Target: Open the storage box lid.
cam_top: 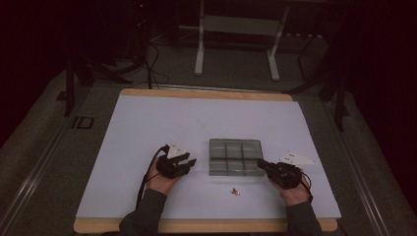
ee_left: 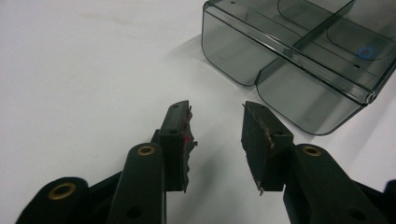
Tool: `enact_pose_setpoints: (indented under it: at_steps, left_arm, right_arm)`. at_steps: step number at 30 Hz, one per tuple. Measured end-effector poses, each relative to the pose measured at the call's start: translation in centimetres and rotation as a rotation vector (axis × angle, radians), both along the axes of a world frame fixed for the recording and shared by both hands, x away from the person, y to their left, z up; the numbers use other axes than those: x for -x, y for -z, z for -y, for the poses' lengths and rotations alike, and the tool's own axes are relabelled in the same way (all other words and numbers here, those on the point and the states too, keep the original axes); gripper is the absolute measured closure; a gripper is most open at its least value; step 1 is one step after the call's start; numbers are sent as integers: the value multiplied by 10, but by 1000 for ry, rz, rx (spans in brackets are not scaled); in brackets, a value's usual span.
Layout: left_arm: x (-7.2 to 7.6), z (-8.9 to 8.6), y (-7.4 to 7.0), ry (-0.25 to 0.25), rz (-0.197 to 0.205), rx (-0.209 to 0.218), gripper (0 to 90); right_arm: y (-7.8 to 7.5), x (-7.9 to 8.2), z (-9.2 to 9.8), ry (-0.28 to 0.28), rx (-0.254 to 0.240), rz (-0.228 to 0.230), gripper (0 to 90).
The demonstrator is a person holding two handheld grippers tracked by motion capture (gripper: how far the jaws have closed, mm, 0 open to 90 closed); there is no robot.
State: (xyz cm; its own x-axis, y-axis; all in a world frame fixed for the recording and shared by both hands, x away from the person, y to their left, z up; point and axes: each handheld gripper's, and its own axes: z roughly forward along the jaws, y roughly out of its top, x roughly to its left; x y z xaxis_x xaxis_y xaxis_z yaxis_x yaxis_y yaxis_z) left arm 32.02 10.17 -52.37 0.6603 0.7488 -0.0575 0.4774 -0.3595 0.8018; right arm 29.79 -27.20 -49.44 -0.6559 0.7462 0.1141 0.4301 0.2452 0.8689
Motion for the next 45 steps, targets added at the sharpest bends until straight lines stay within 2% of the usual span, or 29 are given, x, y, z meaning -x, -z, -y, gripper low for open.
enact_pose_setpoints:
  at_steps: [13,45]
  left_arm:
    - [-1,-1,-1,7,-5,19,644]
    - [-1,6,1,32,-8,-1,645]
  right_arm:
    - [4,9,-9,-37,-5,-12,900]
    - [11,17,-22,-109,11,-27,900]
